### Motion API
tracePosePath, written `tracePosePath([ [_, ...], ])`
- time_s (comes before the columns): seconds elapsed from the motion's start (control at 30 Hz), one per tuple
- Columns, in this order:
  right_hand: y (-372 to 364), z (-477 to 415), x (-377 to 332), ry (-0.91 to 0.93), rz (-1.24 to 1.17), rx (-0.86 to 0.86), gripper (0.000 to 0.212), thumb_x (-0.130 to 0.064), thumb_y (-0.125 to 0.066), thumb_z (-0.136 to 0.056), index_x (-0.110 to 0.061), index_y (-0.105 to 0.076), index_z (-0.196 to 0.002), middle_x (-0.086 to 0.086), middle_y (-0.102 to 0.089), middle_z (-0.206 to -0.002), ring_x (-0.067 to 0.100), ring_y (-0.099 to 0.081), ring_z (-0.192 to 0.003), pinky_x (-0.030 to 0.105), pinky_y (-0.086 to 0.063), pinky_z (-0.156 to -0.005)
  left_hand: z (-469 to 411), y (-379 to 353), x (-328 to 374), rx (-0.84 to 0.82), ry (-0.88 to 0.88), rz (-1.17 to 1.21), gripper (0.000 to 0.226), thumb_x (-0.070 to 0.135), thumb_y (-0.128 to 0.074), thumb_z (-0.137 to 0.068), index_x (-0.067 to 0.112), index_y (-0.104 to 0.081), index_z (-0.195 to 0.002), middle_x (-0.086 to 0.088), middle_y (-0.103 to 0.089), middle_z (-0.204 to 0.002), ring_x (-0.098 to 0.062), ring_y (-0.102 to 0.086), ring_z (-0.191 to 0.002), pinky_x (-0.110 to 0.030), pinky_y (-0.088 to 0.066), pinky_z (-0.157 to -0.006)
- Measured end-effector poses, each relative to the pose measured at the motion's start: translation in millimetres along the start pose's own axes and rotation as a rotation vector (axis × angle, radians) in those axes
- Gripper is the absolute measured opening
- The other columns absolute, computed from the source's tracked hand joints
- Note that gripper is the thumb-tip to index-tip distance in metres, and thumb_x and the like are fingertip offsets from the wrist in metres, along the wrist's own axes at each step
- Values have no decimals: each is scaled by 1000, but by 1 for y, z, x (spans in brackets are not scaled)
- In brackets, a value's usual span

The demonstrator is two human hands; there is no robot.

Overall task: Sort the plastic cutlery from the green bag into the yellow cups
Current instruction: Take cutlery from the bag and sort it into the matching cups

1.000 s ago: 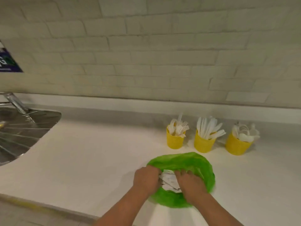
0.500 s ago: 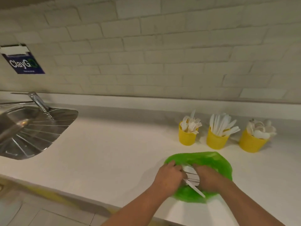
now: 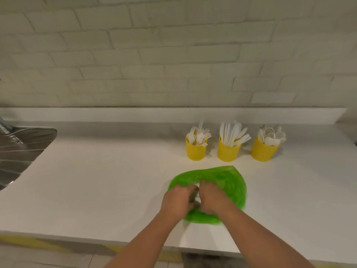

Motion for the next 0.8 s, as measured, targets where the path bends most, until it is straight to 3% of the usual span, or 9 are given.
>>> tracePosePath([
  [0.07,-3,-3,-3,-12,115,34,69,-28,-77,-83,-8,-40,-138,15,-52,-134,33,-55,-123,45,-55,-94,4,3,-13,43,51,62,44,49,-72,-81,36,-52,-119,11,-71,-97,-17,-67,-91,-29,-49,-66],
  [0.17,-7,-3,-4,-44,207,66,70,-12,-76,-81,-6,-37,-139,17,-41,-137,36,-47,-126,49,-54,-92,9,5,-30,40,118,47,53,50,-72,-79,33,-51,-125,10,-64,-119,-18,-66,-103,-32,-54,-75],
  [0.33,-9,-3,-1,-17,260,123,71,-13,-77,-79,-6,-40,-139,14,-31,-138,35,-35,-130,48,-52,-92,4,-3,-38,-47,175,11,90,52,-75,-74,29,-34,-152,0,-47,-147,-26,-64,-117,-39,-57,-85],
  [0.47,-7,-6,5,37,225,72,72,-17,-73,-84,-8,-33,-143,16,-37,-141,37,-40,-131,49,-50,-95,0,0,-41,-73,196,46,106,44,-78,-76,27,-16,-161,-1,-43,-156,-28,-63,-122,-43,-56,-90],
  [0.57,-2,-9,3,105,252,65,66,-6,-72,-84,-6,-36,-139,19,-50,-135,37,-53,-123,47,-53,-93,2,6,-42,-81,201,89,110,38,-79,-74,29,-14,-162,-1,-45,-154,-29,-63,-120,-44,-57,-90],
  [0.7,2,-8,10,140,241,88,58,-2,-70,-84,-7,-42,-134,16,-63,-122,35,-65,-108,41,-54,-83,2,10,-52,-76,232,149,112,37,-80,-70,27,-16,-161,-4,-45,-152,-30,-62,-121,-45,-57,-92],
  [0.8,2,-4,17,189,105,87,46,-8,-66,-86,-10,-47,-128,14,-67,-117,33,-67,-103,36,-49,-74,0,9,-57,-108,245,195,120,37,-82,-68,22,-9,-163,-7,-33,-161,-31,-58,-128,-46,-55,-97],
])
Point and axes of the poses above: each hand's wrist, its own z-axis away from the middle knuckle, its own y-axis out of the back of the hand, x = y × z, the point moved 7 cm from there along -z, towards the middle knuckle
